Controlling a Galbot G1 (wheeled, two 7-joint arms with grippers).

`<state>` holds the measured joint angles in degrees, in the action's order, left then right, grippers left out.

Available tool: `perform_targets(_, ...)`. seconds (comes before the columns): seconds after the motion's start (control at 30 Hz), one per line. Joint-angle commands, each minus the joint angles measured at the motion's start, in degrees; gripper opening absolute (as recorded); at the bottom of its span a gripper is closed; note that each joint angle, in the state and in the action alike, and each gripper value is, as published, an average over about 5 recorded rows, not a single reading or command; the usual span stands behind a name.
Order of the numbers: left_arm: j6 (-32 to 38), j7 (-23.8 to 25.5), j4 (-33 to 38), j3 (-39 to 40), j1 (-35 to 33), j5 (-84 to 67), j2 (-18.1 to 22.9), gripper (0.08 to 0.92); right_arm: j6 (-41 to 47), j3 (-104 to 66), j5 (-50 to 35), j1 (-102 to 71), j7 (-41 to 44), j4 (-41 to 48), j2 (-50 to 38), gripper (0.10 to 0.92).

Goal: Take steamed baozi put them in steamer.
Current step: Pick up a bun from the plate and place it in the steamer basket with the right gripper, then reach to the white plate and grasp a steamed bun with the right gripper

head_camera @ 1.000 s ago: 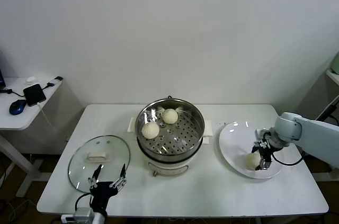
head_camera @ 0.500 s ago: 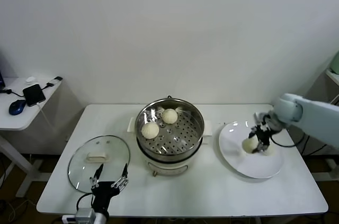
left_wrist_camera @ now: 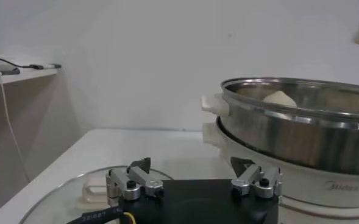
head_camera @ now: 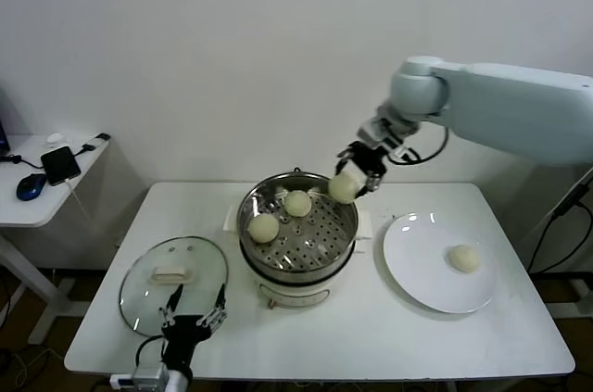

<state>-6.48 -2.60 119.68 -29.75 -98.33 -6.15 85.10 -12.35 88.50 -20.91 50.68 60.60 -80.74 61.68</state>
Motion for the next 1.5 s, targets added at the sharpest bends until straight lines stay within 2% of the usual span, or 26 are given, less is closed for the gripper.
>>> perform_targets(0.03,0.0,0.1,0.1,0.0,-0.1,-0.1,-0.1,0.823,-17.9,0.3,13.3,-4.6,0.1,-2.0,12.8,0.637)
perform_targets(0.23,0.1,0.0,0.0,-0.4,-0.3,-0.5,-0.2,0.823,-18.6,-0.2,18.2,-11.7,-3.0,0.5,13.2,0.628)
perform_targets(0.73,0.5,-0.3,-0.1,-0.7,-0.7,-0.7,-0.2,0.823,-19.0,-1.5,23.3,-18.3,-7.0,6.1,13.7,0.634)
perform_targets(0.83,0.5,-0.4,0.0,-0.7,-0.9,-0.7,-0.2,0.823,-19.3,-1.8,22.7,-18.4,-9.5,6.7,13.7,0.661)
perform_targets(0.93,0.5,-0.4,0.1,-0.7,-1.0,-0.7,-0.2,0.823,-19.7,-2.5,21.6,-16.6,-9.3,6.6,13.2,0.734)
perform_targets(1.1,0.5,-0.5,0.5,-0.5,-1.2,-0.5,-0.2,0.823,-21.3,-1.5,16.1,-9.7,-5.6,5.4,10.3,0.816)
perform_targets(1.23,0.5,-0.4,0.8,-0.1,-1.3,-0.1,0.0,0.823,-22.2,1.1,9.9,-2.5,-2.5,5.5,4.9,0.822)
perform_targets(1.33,0.5,-0.3,1.1,0.0,-1.4,0.0,0.2,0.823,-21.1,4.7,2.0,2.4,-1.0,7.4,-0.8,0.823)
perform_targets(1.4,0.5,-0.3,1.2,0.1,-1.4,0.0,0.2,0.823,-17.7,8.5,-4.6,5.5,0.4,8.6,-4.9,0.823)
perform_targets(1.5,0.6,-0.3,1.2,0.2,-1.5,0.1,0.2,0.823,-7.0,14.9,-11.1,9.7,2.1,8.9,-11.9,0.823)
